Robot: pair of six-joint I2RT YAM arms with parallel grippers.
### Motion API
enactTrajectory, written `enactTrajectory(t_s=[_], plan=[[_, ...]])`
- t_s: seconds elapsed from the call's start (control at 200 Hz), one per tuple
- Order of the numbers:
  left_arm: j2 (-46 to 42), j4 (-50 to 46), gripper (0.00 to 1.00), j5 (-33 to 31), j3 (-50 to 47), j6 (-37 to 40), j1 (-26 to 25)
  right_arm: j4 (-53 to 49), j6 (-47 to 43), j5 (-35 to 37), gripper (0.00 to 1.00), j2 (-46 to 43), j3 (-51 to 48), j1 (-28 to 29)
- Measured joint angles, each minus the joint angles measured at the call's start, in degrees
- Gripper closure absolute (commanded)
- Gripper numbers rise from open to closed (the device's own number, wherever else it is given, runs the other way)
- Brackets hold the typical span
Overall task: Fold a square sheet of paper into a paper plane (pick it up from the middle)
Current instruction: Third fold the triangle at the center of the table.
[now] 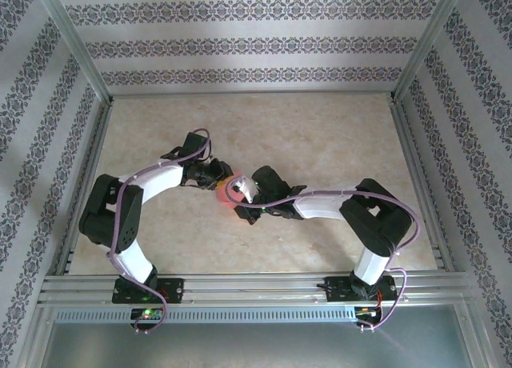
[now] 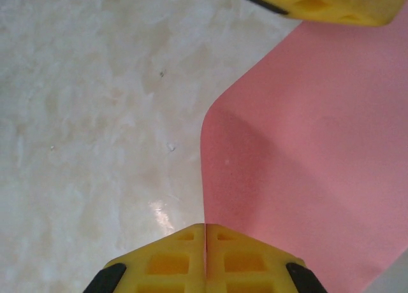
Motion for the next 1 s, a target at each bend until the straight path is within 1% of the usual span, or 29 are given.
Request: enactTrajectory(t_s=[0.15,0.235,0.535,0.779,0.999], plan=[[3.82,-2.45,0.72,-0.09,3.56,2.56,-0.50,-0.04,3.17,-4.09,0.94,2.49,0.76,-0.59],[5.33,-3.91,0.76,-0.22,5.38,4.02,-0.85,-0.02,4.35,-5.86,0.94,3.43,1.33,-1.16],[10.43,-9.53,0.87,-2.03,9.03,7.80,-1.95,-0.02,7.08,-9.62,0.93,4.92,2.75,-3.04],[12.76,-12.72,0.94,-3.58,11.43,9.94,-2.58,-0.59,9.55,-10.36,0.93,6.54,3.45,-4.52],[13.57,-14.12,0.96,-3.72,12.66,11.32,-2.60,-2.45,10.38,-8.07,0.94,6.60,4.13,-4.87]])
